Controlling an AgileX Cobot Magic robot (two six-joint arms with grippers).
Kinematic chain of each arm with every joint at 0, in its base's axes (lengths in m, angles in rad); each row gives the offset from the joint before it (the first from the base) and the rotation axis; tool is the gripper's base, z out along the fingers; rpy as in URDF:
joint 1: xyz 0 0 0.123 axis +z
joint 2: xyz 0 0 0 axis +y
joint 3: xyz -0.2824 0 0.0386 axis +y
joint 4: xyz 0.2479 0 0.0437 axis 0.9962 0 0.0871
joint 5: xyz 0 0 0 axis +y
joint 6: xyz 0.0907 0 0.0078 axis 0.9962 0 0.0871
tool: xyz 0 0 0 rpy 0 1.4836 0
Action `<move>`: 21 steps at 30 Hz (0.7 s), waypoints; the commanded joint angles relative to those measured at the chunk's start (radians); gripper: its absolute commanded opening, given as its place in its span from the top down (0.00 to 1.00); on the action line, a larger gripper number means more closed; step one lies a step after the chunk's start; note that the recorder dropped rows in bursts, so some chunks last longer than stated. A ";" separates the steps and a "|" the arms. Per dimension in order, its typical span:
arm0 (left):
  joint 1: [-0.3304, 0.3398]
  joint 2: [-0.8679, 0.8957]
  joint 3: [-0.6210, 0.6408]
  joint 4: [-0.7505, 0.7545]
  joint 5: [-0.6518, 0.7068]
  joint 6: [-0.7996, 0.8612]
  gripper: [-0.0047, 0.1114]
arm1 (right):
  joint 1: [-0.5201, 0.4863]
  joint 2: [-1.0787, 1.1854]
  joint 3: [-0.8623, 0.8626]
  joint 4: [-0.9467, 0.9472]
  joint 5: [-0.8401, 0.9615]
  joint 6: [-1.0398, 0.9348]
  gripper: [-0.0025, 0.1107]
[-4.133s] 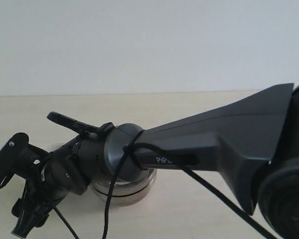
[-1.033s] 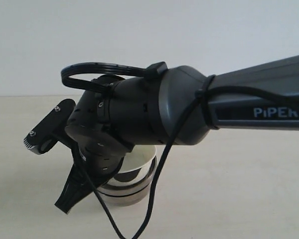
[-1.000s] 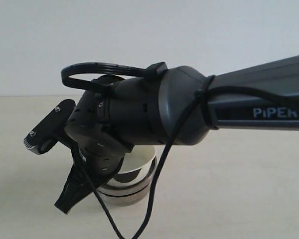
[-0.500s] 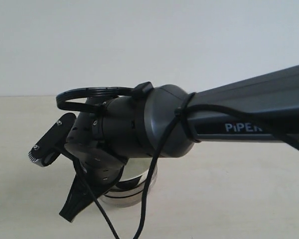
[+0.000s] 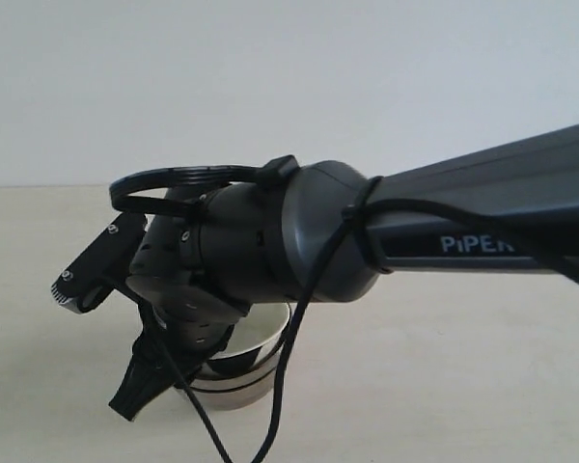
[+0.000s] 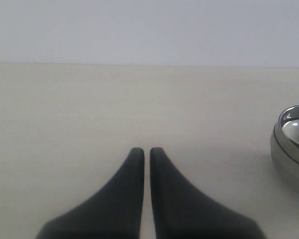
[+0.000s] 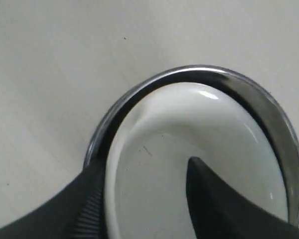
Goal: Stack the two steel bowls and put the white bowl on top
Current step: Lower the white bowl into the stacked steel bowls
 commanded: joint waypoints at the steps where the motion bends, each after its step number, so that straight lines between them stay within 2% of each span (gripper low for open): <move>1: -0.005 -0.003 0.003 0.000 -0.008 -0.005 0.93 | -0.001 -0.070 -0.002 -0.014 -0.019 0.005 0.57; 8: -0.005 -0.003 0.003 0.000 -0.008 -0.005 0.93 | -0.001 -0.147 -0.002 -0.014 0.035 0.044 0.58; 10: -0.005 -0.003 0.003 0.000 -0.008 -0.005 0.93 | -0.001 -0.147 -0.002 -0.016 0.066 0.044 0.68; 11: -0.005 -0.003 0.003 0.000 -0.008 -0.005 0.93 | -0.001 -0.145 -0.002 -0.016 0.077 0.044 0.74; 13: -0.005 -0.003 0.003 0.000 -0.008 -0.005 0.93 | -0.001 -0.145 0.015 -0.016 0.086 0.044 0.94; 14: -0.005 -0.003 0.003 0.000 -0.008 -0.005 0.93 | -0.001 -0.145 0.026 -0.016 0.086 0.044 0.98; 21: -0.005 -0.003 0.003 0.000 -0.008 -0.005 0.93 | -0.001 -0.145 0.129 -0.016 0.017 0.096 0.98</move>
